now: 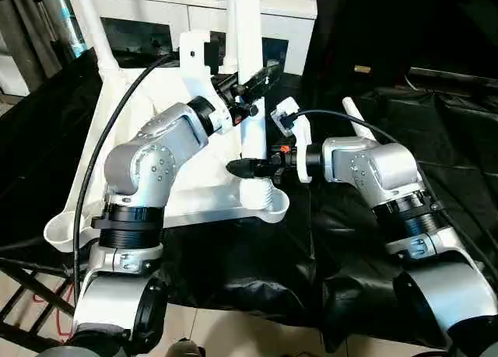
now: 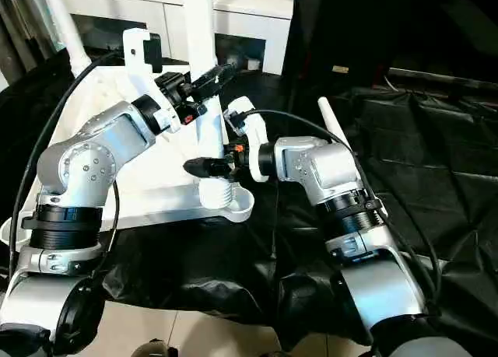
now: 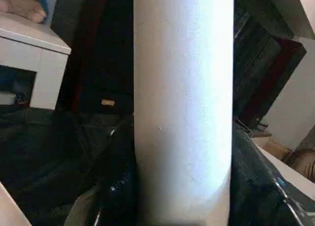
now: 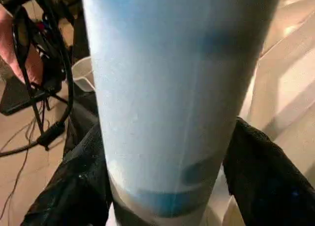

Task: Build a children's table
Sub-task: Pick table leg

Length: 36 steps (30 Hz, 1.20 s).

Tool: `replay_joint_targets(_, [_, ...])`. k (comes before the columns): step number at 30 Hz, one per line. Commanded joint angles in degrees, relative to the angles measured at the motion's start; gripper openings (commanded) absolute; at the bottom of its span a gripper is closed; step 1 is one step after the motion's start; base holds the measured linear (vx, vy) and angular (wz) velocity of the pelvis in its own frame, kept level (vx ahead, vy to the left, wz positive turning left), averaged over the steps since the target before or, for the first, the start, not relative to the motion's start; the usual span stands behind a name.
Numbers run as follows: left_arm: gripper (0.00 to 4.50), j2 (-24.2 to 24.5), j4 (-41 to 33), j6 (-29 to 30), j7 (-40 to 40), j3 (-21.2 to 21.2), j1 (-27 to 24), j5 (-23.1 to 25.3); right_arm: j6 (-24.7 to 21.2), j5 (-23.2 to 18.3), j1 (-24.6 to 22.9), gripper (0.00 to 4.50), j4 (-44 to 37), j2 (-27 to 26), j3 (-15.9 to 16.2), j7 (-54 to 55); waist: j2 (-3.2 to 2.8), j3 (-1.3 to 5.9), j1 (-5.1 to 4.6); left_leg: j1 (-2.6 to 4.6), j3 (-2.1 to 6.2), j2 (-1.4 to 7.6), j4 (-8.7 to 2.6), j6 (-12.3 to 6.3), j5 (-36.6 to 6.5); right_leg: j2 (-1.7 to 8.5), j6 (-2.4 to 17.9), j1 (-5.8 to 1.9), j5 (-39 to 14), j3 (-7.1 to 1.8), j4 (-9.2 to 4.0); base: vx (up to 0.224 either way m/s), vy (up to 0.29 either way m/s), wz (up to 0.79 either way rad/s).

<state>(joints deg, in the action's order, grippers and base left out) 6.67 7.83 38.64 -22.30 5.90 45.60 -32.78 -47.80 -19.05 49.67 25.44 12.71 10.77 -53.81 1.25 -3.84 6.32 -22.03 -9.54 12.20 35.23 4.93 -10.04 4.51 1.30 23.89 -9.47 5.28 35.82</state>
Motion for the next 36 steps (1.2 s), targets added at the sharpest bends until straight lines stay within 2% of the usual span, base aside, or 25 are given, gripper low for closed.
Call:
replay_joint_targets(1, [1.81, 0.54, 0.11, -0.47, -0.81, -0.19, 1.64, 0.39, 0.16, 1.14, 0.76, 3.12, -0.38, 0.89, 0.65, -0.06, -0.07, 4.94, -0.14, 0.86, -0.10, 0.81, -3.93, 1.42, -7.39, 3.35, 8.94, -3.86, -10.00, -2.86, -3.82, 0.000, 0.000, 0.00])
replay_joint_targets(3, [1.81, 0.55, 0.14, -0.48, -0.93, -0.15, 1.66, 0.42, 0.12, 1.15, 0.67, 3.12, -0.55, 0.93, 0.90, -0.21, 0.02, 4.93, -0.14, 0.80, -0.12, 0.76, -3.91, 1.36, -7.41, 3.37, 8.99, -3.93, -10.11, -2.86, -3.83, 0.000, 0.000, 0.00])
replay_joint_targets(7, [1.81, 0.91, 0.22, -0.10, -1.94, -0.41, 1.68, 0.30, 0.32, 1.22, 0.49, 3.12, -0.57, 0.80, 1.47, -0.42, -0.22, 4.89, -0.12, 0.89, -0.09, 0.81, -3.95, 1.43, -7.73, 3.35, 9.00, -3.83, -10.50, -2.86, -3.84, 0.000, 0.000, 0.00])
replay_joint_targets(8, [1.81, 0.96, 0.25, -0.07, -2.02, -0.47, 1.68, 0.31, 0.42, 1.26, 0.54, 2.95, -0.38, 0.72, 1.33, -0.29, 0.09, 4.88, -0.16, 0.85, -0.13, 0.78, -3.95, 1.41, -7.77, 3.37, 8.86, -3.88, -10.75, -2.86, -3.94, 0.000, 0.000, 0.00])
replay_joint_targets(10, [1.81, 0.99, 0.23, 0.00, -2.04, -0.48, 1.61, 0.24, 0.52, 1.32, 0.56, 2.95, -0.14, 0.62, 1.16, -0.19, -0.05, 4.91, -0.11, 0.86, -0.07, 0.85, -3.98, 1.47, -7.55, 3.40, 8.90, -3.88, -10.53, -2.87, -3.80, 0.000, 0.000, 0.00])
replay_joint_targets(12, [1.81, 0.99, -0.03, 0.24, -1.98, -0.45, 1.43, 0.09, 0.42, 1.25, 0.45, 2.65, -0.17, 0.61, 1.10, -0.25, 0.03, 4.94, -0.13, 0.83, -0.12, 0.80, -3.91, 1.44, -7.39, 3.40, 8.94, -3.91, -10.23, -2.88, -3.79, 0.000, 0.000, 0.00])
replay_joint_targets(15, [1.81, 0.98, -0.47, 0.64, -1.87, -0.35, 1.04, -0.12, 0.44, 1.16, 0.37, 2.48, -0.10, 0.48, 0.93, -0.31, 0.10, 4.92, -0.09, 0.80, -0.11, 0.81, -3.94, 1.34, -7.17, 3.40, 8.97, -3.91, -10.14, -2.88, -3.75, 0.000, 0.000, 0.00])
replay_joint_targets(18, [1.80, 0.90, -1.14, 1.06, -1.59, -0.33, 0.24, -0.16, 0.83, 1.11, 0.19, 2.12, -0.01, 0.03, 0.60, 0.14, 0.06, 4.92, -0.06, 0.84, -0.13, 0.80, -3.92, 1.32, -7.27, 3.42, 8.97, -3.86, -10.32, -2.88, -3.77, 0.000, 0.000, 0.00])
replay_joint_targets(22, [1.80, 1.15, -1.46, 1.32, -1.53, -0.49, -0.18, 0.03, 0.84, 1.02, -0.12, 1.95, -0.25, -0.42, 0.64, 0.39, 0.03, 4.93, -0.07, 0.83, -0.11, 0.82, -3.92, 1.37, -7.15, 3.42, 8.95, -3.86, -10.16, -2.92, -3.75, 0.000, 0.000, 0.00])
replay_joint_targets(36, [1.80, 1.15, -1.46, 1.32, -1.53, -0.49, -0.18, 0.03, 0.84, 1.02, -0.12, 1.91, -0.25, -0.42, 0.64, 0.39, 0.02, 4.93, -0.04, 0.83, -0.14, 0.79, -3.92, 1.44, -7.32, 3.43, 8.94, -3.90, -10.18, -2.90, -3.78, 0.000, 0.000, 0.00])
